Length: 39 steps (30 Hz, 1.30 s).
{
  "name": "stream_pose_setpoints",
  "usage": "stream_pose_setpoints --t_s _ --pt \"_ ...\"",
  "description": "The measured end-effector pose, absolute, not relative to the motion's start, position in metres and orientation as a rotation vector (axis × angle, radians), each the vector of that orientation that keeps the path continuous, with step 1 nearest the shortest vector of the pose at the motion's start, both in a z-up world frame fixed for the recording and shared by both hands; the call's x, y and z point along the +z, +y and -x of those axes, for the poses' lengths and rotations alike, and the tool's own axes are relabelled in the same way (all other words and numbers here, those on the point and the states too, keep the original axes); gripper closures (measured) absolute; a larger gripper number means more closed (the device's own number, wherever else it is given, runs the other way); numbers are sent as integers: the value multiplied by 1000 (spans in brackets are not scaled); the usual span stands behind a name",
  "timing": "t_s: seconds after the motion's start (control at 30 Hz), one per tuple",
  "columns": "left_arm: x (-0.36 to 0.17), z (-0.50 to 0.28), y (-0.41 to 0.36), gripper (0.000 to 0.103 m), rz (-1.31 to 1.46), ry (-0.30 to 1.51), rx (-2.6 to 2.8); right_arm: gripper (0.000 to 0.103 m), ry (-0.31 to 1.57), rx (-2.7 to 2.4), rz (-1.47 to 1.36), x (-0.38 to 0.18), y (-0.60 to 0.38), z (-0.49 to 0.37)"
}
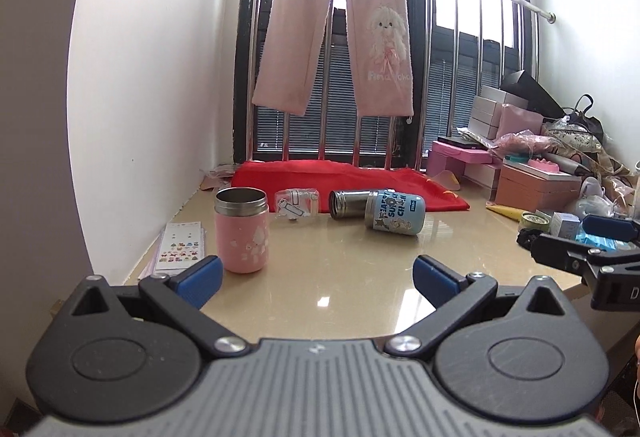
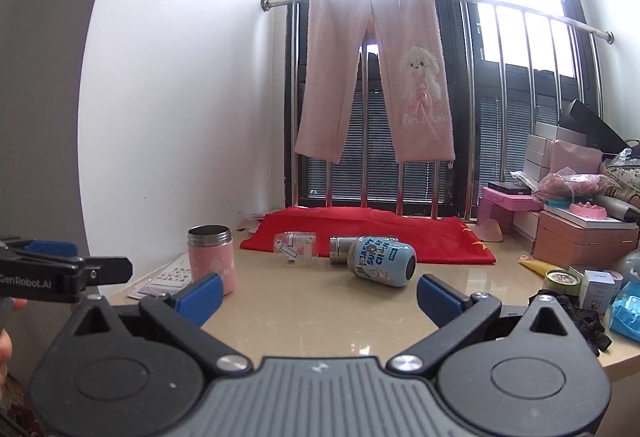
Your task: Flip cup upright
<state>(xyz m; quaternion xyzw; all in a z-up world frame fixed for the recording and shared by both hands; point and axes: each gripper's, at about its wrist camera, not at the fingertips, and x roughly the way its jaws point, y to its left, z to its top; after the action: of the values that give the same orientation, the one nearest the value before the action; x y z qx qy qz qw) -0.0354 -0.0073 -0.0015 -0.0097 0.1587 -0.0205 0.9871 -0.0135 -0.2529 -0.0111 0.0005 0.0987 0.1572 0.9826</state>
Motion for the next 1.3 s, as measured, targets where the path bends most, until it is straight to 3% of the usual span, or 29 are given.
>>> stream_pose_setpoints --t_s 1.3 --pt "-8 42 -3 0 20 293 -51 0 217 306 -37 -21 -258 11"
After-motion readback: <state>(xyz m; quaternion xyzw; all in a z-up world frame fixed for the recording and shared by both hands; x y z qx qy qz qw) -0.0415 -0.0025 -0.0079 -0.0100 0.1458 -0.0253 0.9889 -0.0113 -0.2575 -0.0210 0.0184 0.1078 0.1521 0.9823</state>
